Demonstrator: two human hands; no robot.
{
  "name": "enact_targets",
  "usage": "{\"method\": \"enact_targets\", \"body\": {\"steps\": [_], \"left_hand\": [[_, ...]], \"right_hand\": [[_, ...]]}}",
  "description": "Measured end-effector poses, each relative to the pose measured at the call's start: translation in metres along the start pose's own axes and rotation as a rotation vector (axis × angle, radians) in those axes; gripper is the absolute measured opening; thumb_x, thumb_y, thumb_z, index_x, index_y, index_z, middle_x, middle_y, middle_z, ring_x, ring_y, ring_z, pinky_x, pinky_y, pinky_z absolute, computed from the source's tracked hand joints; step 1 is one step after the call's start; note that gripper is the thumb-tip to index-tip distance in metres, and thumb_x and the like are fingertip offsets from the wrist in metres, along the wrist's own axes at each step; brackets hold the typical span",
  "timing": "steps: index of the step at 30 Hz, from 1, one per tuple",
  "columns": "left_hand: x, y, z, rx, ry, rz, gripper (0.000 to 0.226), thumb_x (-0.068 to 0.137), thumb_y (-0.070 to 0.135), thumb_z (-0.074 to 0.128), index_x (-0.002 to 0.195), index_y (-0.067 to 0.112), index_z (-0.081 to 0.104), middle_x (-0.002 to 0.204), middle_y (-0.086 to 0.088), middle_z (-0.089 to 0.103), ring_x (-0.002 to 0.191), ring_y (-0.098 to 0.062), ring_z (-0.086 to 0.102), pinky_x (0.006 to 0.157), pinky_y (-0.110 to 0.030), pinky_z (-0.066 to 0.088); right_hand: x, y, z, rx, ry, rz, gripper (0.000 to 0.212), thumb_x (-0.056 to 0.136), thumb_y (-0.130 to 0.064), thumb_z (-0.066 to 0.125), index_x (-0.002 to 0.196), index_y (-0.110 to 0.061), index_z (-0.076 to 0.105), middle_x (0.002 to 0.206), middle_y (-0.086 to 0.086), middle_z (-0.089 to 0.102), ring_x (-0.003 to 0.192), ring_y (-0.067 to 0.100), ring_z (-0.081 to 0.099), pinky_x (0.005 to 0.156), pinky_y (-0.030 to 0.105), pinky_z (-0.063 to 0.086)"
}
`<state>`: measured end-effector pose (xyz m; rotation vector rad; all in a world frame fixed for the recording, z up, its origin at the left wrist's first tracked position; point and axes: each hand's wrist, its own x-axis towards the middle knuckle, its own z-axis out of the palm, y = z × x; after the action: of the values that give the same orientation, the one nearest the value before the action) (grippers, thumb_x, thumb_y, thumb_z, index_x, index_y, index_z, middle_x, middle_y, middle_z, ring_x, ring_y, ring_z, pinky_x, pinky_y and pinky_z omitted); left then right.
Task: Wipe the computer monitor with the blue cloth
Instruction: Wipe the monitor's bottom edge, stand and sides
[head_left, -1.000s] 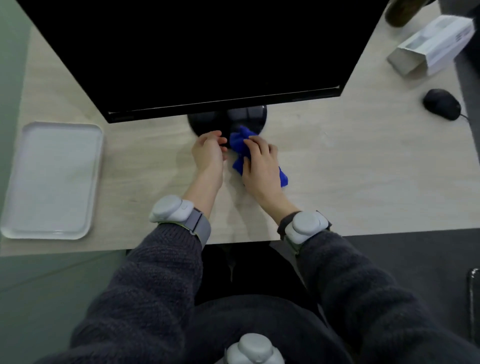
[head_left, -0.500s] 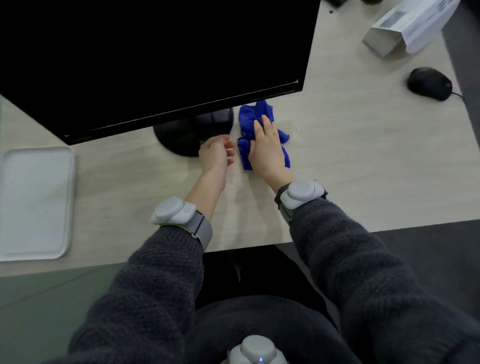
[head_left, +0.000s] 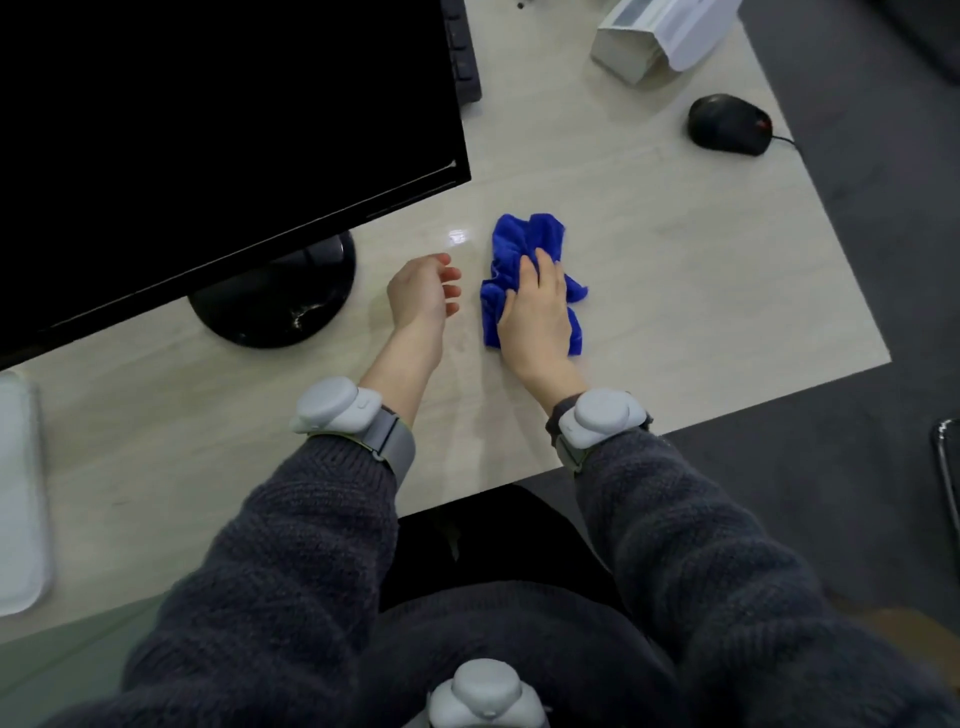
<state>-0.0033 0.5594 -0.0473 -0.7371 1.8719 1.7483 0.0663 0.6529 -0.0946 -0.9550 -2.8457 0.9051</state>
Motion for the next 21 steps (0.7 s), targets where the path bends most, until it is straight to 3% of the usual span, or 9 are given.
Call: {"method": "enact_targets", "body": {"steps": [2, 4, 7, 9, 13, 16, 18, 21], "left_hand": [[0.0, -0.001, 0.002, -0.002, -0.005, -0.002, 0.02, 0.084, 0.011, 0.044, 0.079, 0.018, 0.062, 0.071, 0.0, 0.063, 0.059, -0.014, 0.054, 0.05, -0.024, 0.042], [-0.001, -0.004, 0.001, -0.02, -0.007, -0.016, 0.019, 0.083, 0.009, 0.045, 0.078, 0.017, 0.062, 0.068, 0.0, 0.062, 0.054, -0.014, 0.053, 0.046, -0.023, 0.041], [-0.002, -0.006, -0.004, -0.013, 0.013, 0.0, 0.02, 0.081, 0.007, 0.046, 0.077, 0.016, 0.063, 0.066, 0.0, 0.062, 0.05, -0.013, 0.055, 0.044, -0.022, 0.041], [-0.001, -0.003, -0.01, -0.05, 0.04, 0.035, 0.022, 0.079, 0.004, 0.044, 0.076, 0.015, 0.063, 0.063, -0.001, 0.061, 0.047, -0.013, 0.052, 0.042, -0.022, 0.04], [0.002, 0.009, -0.025, -0.096, 0.077, 0.101, 0.023, 0.081, 0.006, 0.042, 0.076, 0.016, 0.062, 0.065, -0.001, 0.06, 0.052, -0.012, 0.05, 0.043, -0.021, 0.04], [0.003, 0.014, -0.038, -0.094, 0.092, 0.107, 0.024, 0.083, 0.006, 0.041, 0.077, 0.016, 0.062, 0.067, 0.0, 0.059, 0.053, -0.011, 0.049, 0.045, -0.021, 0.038], [0.004, 0.013, -0.048, -0.115, 0.093, 0.093, 0.025, 0.083, 0.005, 0.04, 0.076, 0.016, 0.061, 0.067, 0.0, 0.058, 0.053, -0.011, 0.049, 0.046, -0.021, 0.038], [0.004, 0.01, -0.064, -0.144, 0.102, 0.074, 0.025, 0.084, 0.004, 0.041, 0.076, 0.016, 0.062, 0.067, 0.0, 0.058, 0.052, -0.011, 0.049, 0.046, -0.021, 0.039]], "right_hand": [[-0.011, -0.003, 0.002, 0.02, 0.001, -0.017, 0.047, 0.097, -0.008, 0.044, 0.143, -0.005, 0.036, 0.155, 0.01, 0.024, 0.144, 0.028, 0.015, 0.114, 0.039, 0.028], [-0.024, -0.011, 0.006, 0.044, -0.05, -0.166, 0.046, 0.092, -0.004, 0.047, 0.138, -0.004, 0.043, 0.151, 0.011, 0.033, 0.141, 0.029, 0.023, 0.113, 0.038, 0.028], [-0.032, -0.024, 0.004, 0.058, -0.155, -0.394, 0.042, 0.088, -0.003, 0.049, 0.129, -0.008, 0.054, 0.138, 0.007, 0.049, 0.126, 0.03, 0.042, 0.099, 0.04, 0.041], [-0.023, -0.029, -0.003, 0.185, -0.151, -0.333, 0.04, 0.087, -0.002, 0.05, 0.125, -0.008, 0.057, 0.131, 0.01, 0.055, 0.117, 0.032, 0.05, 0.097, 0.041, 0.042], [-0.001, -0.024, -0.021, 0.512, -0.089, 0.052, 0.04, 0.09, -0.014, 0.045, 0.129, -0.017, 0.053, 0.124, 0.008, 0.06, 0.111, 0.027, 0.055, 0.095, 0.036, 0.043], [0.007, -0.019, -0.013, 0.103, 0.044, -0.002, 0.046, 0.095, -0.026, 0.04, 0.14, -0.017, 0.041, 0.147, 0.01, 0.038, 0.129, 0.034, 0.036, 0.107, 0.043, 0.031], [0.0, -0.019, 0.001, -0.137, 0.001, -0.092, 0.058, 0.095, -0.042, 0.043, 0.145, -0.017, 0.032, 0.155, 0.01, 0.022, 0.138, 0.037, 0.02, 0.113, 0.048, 0.019], [0.0, -0.016, 0.011, -0.267, 0.038, -0.133, 0.061, 0.091, -0.041, 0.053, 0.141, -0.012, 0.035, 0.151, 0.014, 0.029, 0.122, 0.043, 0.034, 0.104, 0.047, 0.032]]}}
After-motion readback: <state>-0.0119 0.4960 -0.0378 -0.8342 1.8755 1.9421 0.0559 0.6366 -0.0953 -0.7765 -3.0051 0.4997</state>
